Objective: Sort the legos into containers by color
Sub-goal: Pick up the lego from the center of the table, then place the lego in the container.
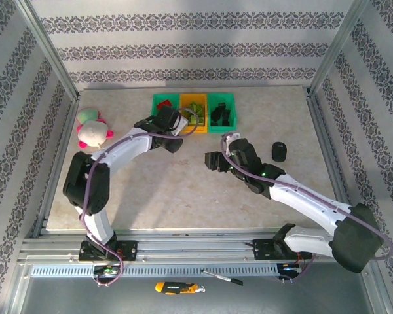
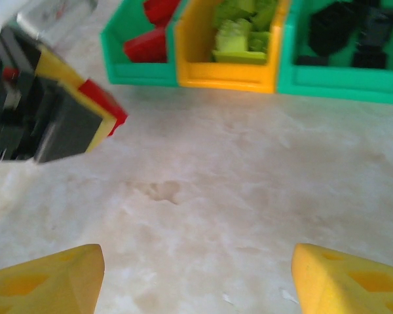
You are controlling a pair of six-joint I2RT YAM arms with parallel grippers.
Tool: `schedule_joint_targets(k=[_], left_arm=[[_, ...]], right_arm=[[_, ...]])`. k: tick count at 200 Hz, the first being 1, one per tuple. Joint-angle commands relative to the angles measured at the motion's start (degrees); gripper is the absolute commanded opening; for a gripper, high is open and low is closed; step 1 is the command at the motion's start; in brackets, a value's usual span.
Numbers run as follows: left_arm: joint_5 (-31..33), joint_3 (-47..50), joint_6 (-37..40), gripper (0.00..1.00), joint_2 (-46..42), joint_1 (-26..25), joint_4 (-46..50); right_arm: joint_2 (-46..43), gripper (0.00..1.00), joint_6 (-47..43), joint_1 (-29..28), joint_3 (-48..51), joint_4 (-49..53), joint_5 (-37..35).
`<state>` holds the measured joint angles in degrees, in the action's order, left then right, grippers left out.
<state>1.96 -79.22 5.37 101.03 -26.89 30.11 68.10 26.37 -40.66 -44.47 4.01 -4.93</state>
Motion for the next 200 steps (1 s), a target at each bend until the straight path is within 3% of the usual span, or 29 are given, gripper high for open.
schedule_joint_targets(k=[1,46,100,152,178,200], left_arm=[[7.3,0.7,-6.3,0.37,-2.5,2.0,-2.5],[6.7,-5.2,-8.7,0.38,2.0,6.4,-4.5],[2.6,-24.4,-9.2,0.38,17.5,9.4,-1.5],[-0.8,-45.6,-9.2,0.38,31.4,10.7,7.2],[-2.1,-52.0,-8.6,0.49,34.8,10.8,10.3],[-2.4,-52.1,-8.7,0.66,33.7,10.8,10.0]], right_arm=[[2.3,0.76,-3.2,-3.1,-4.2,-4.3,-0.8],[8.9,0.79,-5.1,-6.5,-9.9,-7.4,-1.6],[11.5,0.79,-4.9,-7.4,-11.5,-7.9,-1.9],[11.1,0.79,-5.4,-7.1,-10.8,-6.9,-3.3],[10.7,0.79,-5.5,-6.9,-10.5,-6.6,-4.1],[9.9,0.81,-6.0,-6.7,-10.0,-6.9,-5.1]])
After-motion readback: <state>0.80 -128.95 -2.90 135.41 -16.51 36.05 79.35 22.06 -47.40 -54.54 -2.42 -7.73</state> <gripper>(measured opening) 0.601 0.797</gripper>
